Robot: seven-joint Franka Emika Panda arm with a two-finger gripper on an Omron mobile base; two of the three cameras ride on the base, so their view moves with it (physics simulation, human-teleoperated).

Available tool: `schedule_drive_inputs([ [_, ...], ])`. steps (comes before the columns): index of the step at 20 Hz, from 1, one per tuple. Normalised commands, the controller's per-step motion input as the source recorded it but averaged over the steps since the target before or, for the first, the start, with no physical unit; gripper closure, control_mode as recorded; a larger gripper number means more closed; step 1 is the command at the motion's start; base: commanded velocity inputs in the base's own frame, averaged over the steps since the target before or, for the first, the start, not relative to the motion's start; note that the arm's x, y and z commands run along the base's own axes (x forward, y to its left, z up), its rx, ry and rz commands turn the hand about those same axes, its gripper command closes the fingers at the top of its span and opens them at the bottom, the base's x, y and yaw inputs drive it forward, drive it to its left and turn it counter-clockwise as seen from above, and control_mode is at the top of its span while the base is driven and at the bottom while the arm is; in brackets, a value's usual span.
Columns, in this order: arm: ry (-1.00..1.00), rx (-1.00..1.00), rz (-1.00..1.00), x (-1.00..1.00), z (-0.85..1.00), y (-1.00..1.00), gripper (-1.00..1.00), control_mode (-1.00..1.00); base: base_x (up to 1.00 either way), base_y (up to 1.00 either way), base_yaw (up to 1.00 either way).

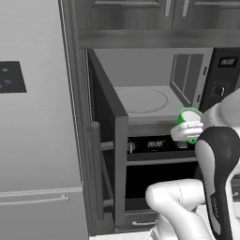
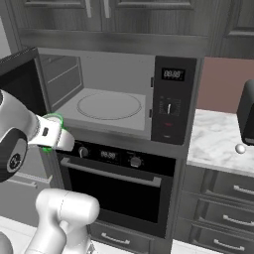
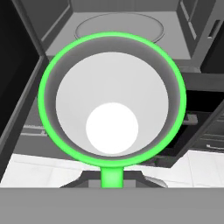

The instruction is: Pick the mug from the counter and place it inside the microwave. Then close the microwave.

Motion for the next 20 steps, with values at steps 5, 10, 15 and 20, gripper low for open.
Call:
schedule_drive_inputs([
  [5,0.00,0.00,0.00,0.50,0.08,-0.01,1.00,-1.00,0.00,0.00,0.00],
  [10,0.00,0.00,0.00,0.25,0.00,0.00,1.00,-1.00,0.00,0.00,0.00],
  [15,-0.01,0.00,0.00,0.24,0.00,0.00,1.00,-1.00,0.00,0.00,0.00],
  [20,0.00,0.00,0.00,0.38,0.00,0.00,1.00,-1.00,0.00,0.00,0.00],
])
